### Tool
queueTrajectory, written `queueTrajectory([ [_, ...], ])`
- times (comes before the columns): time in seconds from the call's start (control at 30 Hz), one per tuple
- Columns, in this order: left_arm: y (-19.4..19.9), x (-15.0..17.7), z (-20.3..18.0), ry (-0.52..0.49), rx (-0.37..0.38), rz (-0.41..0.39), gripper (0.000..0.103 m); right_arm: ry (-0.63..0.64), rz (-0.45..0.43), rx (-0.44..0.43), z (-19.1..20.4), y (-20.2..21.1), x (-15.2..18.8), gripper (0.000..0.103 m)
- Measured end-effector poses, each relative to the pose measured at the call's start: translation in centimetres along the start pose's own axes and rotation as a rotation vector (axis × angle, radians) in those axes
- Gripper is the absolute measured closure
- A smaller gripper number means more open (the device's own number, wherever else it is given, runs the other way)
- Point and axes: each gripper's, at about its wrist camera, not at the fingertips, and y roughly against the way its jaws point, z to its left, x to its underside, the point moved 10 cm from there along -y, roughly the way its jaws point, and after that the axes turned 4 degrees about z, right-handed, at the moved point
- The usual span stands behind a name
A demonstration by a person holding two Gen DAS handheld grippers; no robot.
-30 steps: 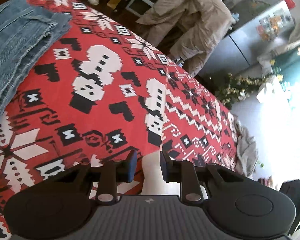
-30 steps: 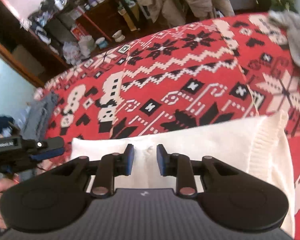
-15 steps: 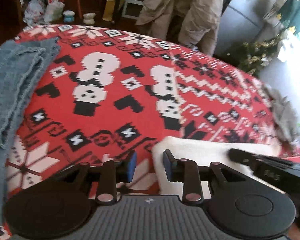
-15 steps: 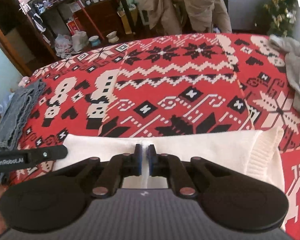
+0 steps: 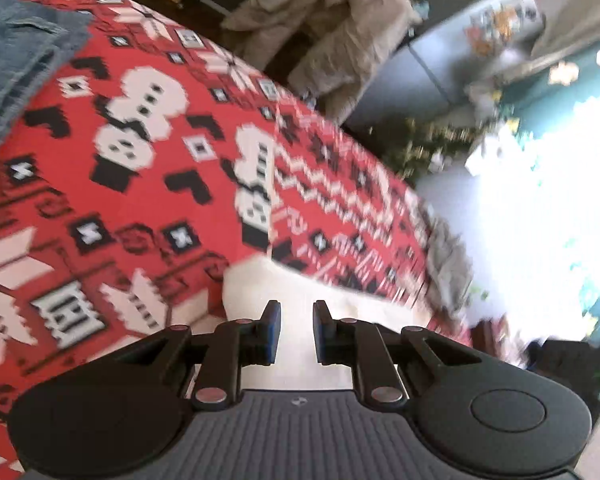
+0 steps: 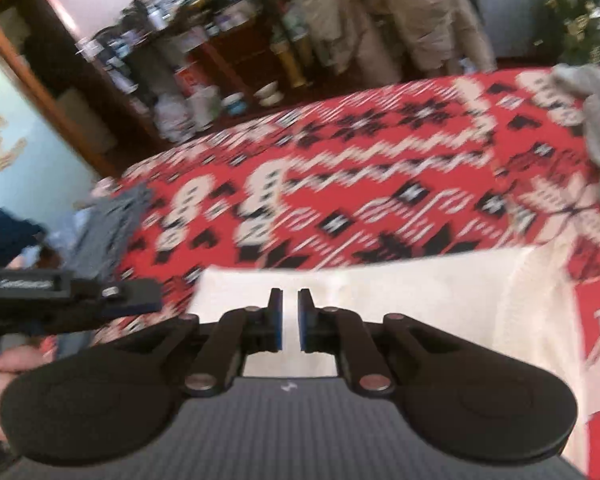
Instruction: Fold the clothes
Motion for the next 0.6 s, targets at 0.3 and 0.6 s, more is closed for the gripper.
queueTrajectory([
  [0.3,-1.3,2.3,0.8,-0.111,-0.118,0.029,0.100,0.063,0.057,0.029,0.4,-2.7,2.9,0.095],
  [0.6,-0.6,3.6,-0.7,-0.179,-0.108,0.027,0.096,0.050,0.031,0.023,0.3,-0.7,2.8,0.096],
])
